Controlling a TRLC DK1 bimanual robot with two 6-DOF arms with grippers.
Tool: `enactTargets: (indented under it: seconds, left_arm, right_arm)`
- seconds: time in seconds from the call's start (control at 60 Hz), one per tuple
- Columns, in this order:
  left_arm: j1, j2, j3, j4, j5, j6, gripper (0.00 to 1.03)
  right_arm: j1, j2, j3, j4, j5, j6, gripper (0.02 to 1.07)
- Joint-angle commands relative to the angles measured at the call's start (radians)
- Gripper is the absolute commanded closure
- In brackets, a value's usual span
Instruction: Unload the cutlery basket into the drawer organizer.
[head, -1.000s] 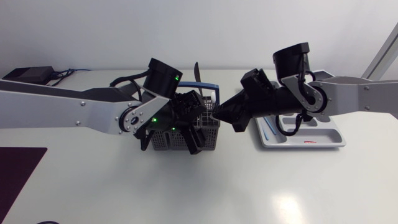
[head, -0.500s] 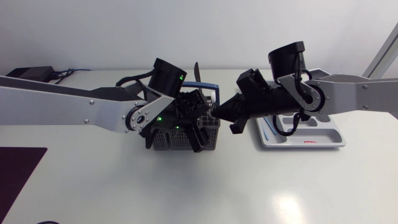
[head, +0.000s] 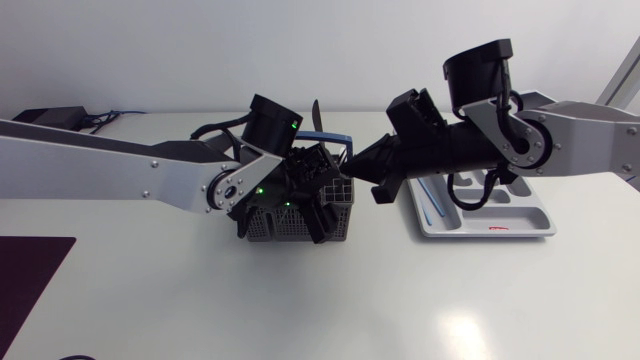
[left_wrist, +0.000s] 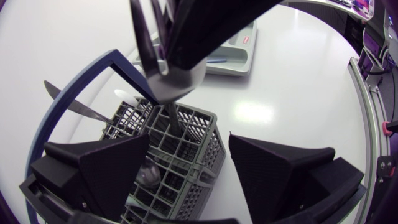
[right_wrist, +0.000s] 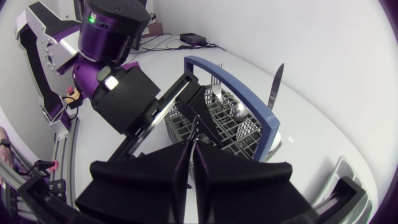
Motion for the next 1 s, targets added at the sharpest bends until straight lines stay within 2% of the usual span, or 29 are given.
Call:
enactTargets:
  seconds: [0.0, 0.217, 0.733, 0.983]
  left_arm:
    - [0.002, 0.039, 0.006, -0.013, -0.022, 0.016, 0.05]
    - [0.0, 0.042, 0.0, -0.007, -0.032, 0.014, 0.05]
    - [-0.011, 0.051, -0.005, 0.01, -0.056, 0.01, 0.05]
    - [-0.017, -0.076, -0.036, 0.011, -0.056, -0.004, 0.05]
  right_arm:
    - [0.01, -0.035, 0.04, -0.012, 0.002, 0.027, 0.99]
    - [0.038, -0.103, 0.042, -0.074, 0.011, 0.045, 0.99]
    - [0.064, -0.236, 0.03, -0.129, 0.045, 0.122, 0.99]
    - [0.059, -0.293, 0.034, -0.143, 0.046, 0.17, 0.99]
